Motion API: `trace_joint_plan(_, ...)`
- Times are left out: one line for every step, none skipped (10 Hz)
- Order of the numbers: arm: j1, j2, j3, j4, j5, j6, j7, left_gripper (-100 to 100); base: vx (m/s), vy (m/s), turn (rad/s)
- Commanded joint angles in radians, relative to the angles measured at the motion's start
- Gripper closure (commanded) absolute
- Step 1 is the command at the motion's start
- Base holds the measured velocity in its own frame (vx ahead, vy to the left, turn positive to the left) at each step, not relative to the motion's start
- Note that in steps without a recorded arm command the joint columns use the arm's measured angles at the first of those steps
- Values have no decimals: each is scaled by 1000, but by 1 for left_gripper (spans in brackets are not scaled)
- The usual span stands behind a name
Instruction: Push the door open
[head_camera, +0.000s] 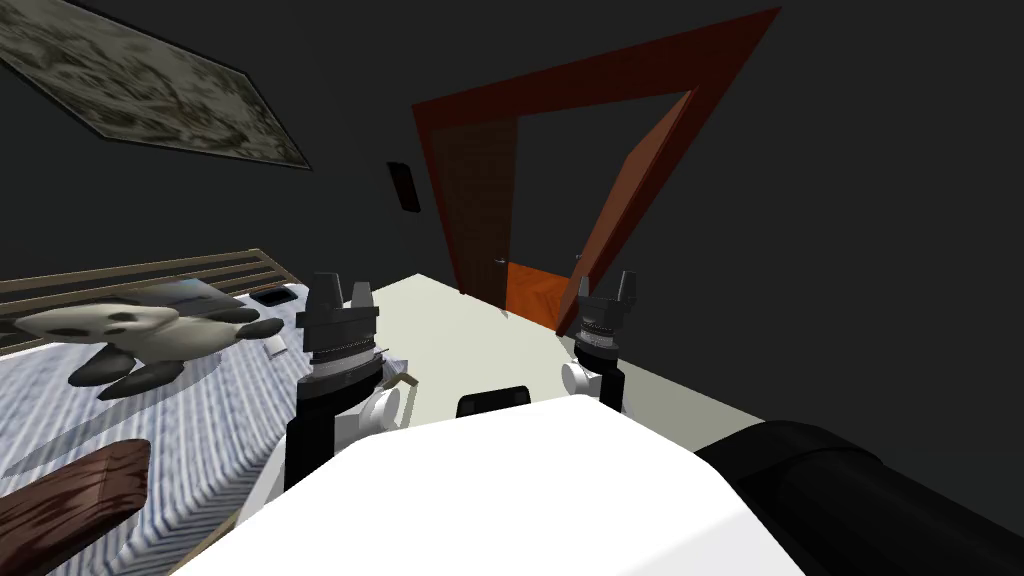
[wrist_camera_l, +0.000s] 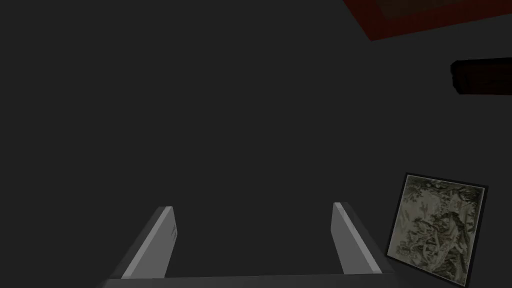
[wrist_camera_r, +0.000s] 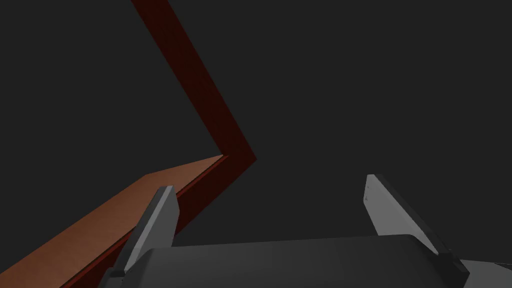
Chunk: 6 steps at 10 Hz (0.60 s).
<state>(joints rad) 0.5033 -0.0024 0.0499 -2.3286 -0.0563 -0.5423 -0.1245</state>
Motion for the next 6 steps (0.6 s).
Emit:
trace_joint_plan(-12,10,-1,30,-1,-4,3,-100,146,19,-49)
trace_joint_plan(-20,15,-2,50,-2,-7,6,-100,114,24,-68)
trace_joint_plan(-28,21,-3,70,-2,-10,8,-100,114,3,-49)
trace_joint_plan(-36,26,-3,90,-3,-13,10,-100,98,-2,-46)
trace_joint_plan(-47,32,-5,118,-4,-18,14,-100,113,13,-59)
trace_joint_plan(-53,35,-5,133,-4,-20,15,-100,125,12,-49)
